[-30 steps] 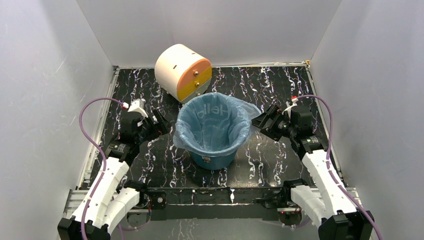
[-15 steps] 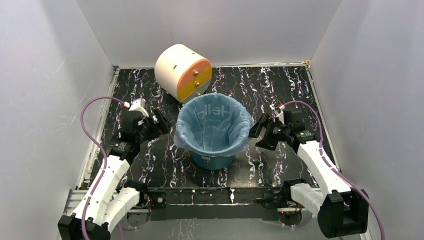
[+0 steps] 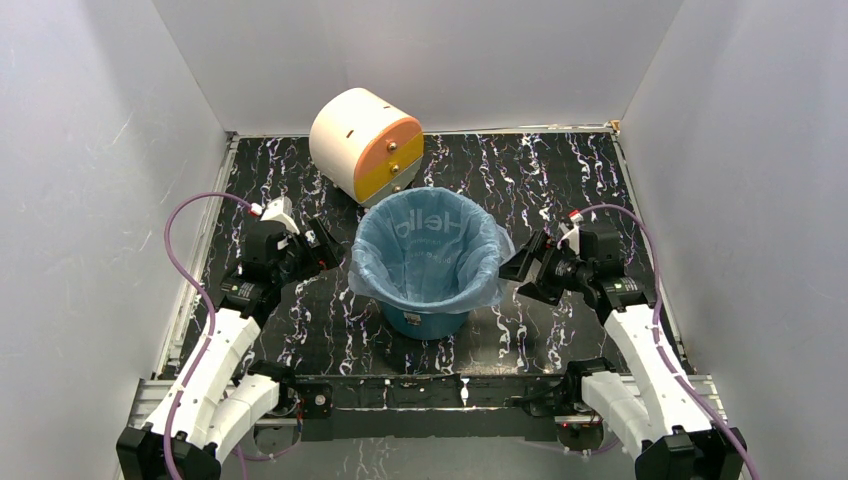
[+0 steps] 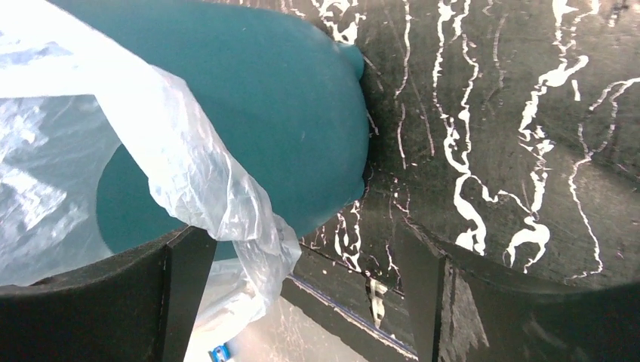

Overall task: Put the trash bags into the trash bin
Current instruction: Adjust the trash bag in the trash bin.

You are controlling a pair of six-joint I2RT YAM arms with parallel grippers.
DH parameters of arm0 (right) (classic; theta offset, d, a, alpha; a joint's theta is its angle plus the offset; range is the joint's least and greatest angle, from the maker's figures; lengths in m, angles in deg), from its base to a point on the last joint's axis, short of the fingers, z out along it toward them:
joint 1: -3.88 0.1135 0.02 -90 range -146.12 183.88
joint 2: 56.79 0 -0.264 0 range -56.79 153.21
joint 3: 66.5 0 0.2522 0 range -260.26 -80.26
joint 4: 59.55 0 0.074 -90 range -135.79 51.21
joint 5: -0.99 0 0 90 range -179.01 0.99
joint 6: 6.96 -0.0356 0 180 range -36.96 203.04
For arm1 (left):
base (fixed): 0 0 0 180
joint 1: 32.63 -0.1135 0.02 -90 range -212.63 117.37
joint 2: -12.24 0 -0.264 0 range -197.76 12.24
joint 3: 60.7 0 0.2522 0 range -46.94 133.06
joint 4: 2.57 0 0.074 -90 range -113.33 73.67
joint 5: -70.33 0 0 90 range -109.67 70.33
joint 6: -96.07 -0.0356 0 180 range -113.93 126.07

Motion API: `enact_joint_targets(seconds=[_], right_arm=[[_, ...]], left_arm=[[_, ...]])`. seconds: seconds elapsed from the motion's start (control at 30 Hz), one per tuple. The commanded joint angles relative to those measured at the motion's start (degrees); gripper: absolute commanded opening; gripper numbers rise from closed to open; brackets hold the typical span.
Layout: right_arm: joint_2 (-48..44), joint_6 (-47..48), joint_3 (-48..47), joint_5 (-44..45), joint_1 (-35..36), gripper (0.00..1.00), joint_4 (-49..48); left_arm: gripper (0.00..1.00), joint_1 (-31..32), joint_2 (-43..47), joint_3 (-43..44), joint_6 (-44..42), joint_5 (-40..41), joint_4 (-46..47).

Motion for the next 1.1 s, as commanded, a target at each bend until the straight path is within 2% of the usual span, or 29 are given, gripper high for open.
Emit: enact_joint_targets(seconds=[0.0, 0.07, 0.13, 0.23, 0.33, 0.43, 0.47, 0.53, 0.6, 0.67, 0.73, 0.83, 1.0, 1.07], right_arm=[[-0.8, -1.8, -2.0, 5.3, -0.3, 0.93, 1.5], [-2.5, -3.8, -4.5, 13.9, -0.2, 0.90, 6.0], [-6.7, -6.3, -5.5, 21.2, -0.3, 0.98, 6.7], [-10.8, -2.1, -3.5, 16.6, -0.2, 0.99, -0.6], [-5.3, -0.9, -4.5, 14.7, -0.2, 0.98, 4.2], [1.5, 4.4, -6.5, 9.0, -0.3, 0.77, 9.3], [2.1, 5.2, -8.0, 8.6, -0.3, 0.75, 10.5], [-0.2, 5.8, -8.9, 8.4, -0.2, 0.78, 8.9], [-2.2, 6.1, -8.0, 3.9, -0.3, 0.83, 3.0], [0.9, 4.3, -7.8, -1.8, -0.3, 0.84, -1.0], [6.0, 1.6, -8.6, -3.0, -0.2, 0.82, -0.6], [8.9, -0.5, -6.0, -4.0, -0.3, 0.81, -6.2], [13.6, -0.6, -0.9, -9.1, -0.3, 0.70, -13.6], [16.2, 1.9, -1.5, -9.0, -0.2, 0.65, -10.5]], left_arm=[[0.91, -0.2, 0.2, 1.2, -0.8, -0.6, 0.0], [0.91, -0.2, 0.1, 1.3, -0.8, -0.8, 0.0], [0.91, -0.1, 0.1, 1.2, -0.7, -0.9, 0.0], [0.91, -0.1, 0.7, 0.7, -0.8, -0.9, -0.2], [0.91, -0.2, 0.3, 0.4, -0.9, -1.5, -0.1], [0.91, -0.1, -0.6, 1.0, -1.5, -1.9, -0.1], [0.91, -0.2, -0.8, 1.1, -1.5, -1.9, -0.2], [0.91, -0.2, -0.8, 1.4, -1.3, -1.8, -0.1], [0.91, -0.2, -0.7, 1.1, -1.2, -1.5, 0.1], [0.91, -0.1, -0.9, 1.1, -1.2, -1.6, 0.3], [0.91, -0.2, -1.0, 1.4, -1.3, -2.1, 0.1], [0.91, -0.1, -0.6, 1.5, -1.6, -2.0, 0.0], [0.91, -0.2, -1.5, 0.8, -1.6, -3.7, 0.1], [0.91, -0.1, -2.0, 0.4, -1.6, -4.4, 0.3]])
